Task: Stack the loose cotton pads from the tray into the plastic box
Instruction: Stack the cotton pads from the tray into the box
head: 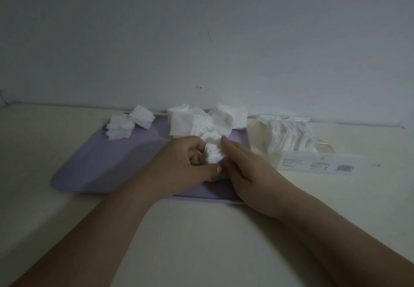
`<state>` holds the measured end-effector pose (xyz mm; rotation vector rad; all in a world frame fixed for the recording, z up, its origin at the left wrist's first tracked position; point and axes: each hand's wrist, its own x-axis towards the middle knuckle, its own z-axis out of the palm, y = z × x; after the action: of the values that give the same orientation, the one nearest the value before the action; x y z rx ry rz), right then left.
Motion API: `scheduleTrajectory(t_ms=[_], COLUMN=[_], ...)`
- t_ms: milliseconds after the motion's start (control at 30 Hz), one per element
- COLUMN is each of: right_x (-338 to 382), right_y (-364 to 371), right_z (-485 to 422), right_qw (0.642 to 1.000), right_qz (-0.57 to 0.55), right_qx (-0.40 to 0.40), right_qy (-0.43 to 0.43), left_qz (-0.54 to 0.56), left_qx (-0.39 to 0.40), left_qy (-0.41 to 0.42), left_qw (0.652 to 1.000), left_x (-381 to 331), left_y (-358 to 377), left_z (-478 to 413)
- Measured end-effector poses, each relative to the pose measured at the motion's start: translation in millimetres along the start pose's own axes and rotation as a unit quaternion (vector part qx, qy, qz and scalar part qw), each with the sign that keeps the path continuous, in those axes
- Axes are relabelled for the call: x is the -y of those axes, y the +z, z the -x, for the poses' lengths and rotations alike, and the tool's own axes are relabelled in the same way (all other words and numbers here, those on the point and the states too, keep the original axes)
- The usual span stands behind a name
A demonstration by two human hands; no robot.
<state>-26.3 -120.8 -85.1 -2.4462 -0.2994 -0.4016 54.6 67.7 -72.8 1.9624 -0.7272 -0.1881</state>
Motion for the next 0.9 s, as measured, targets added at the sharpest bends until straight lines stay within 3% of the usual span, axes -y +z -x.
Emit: scheduleTrajectory(t_ms=[100,167,333,433,533,667,800,900], right_x=[1,7,21,25,30,17,-4,-34], right_y=[-1,-4,-29,-42,-54,-78,-116,-136], right_z=[-1,-2,-8,-8,-7,-8,-1,8], right_qw=[1.000,0.996,0.927,0.911,0.907,0.880,0.872,0.873], right_qz=[-0.010,-0.075,-0.349,-0.381,-0.376,-0.331,-0.156,-0.008], right_qx=[-0.012,-0.036,-0.067,-0.098,-0.139,-0.288,-0.404,-0.389], right_qy=[-0.003,0.033,0.117,0.126,0.126,0.182,0.229,0.293], left_qz=[0.002,0.040,0.234,0.282,0.270,0.200,0.125,-0.001], left_qx=[0.000,-0.018,-0.005,0.001,0.016,-0.030,-0.069,-0.055], left_qy=[0.021,0.019,0.000,0.006,0.012,0.010,0.015,0.032], left_qw=[1.000,0.999,0.972,0.960,0.963,0.979,0.990,0.998], left_x=[1,-4,-18,-24,-39,-69,-90,-89], left_y=[4,2,-1,5,15,33,58,80], left_z=[0,0,2,2,-5,-26,-49,-62])
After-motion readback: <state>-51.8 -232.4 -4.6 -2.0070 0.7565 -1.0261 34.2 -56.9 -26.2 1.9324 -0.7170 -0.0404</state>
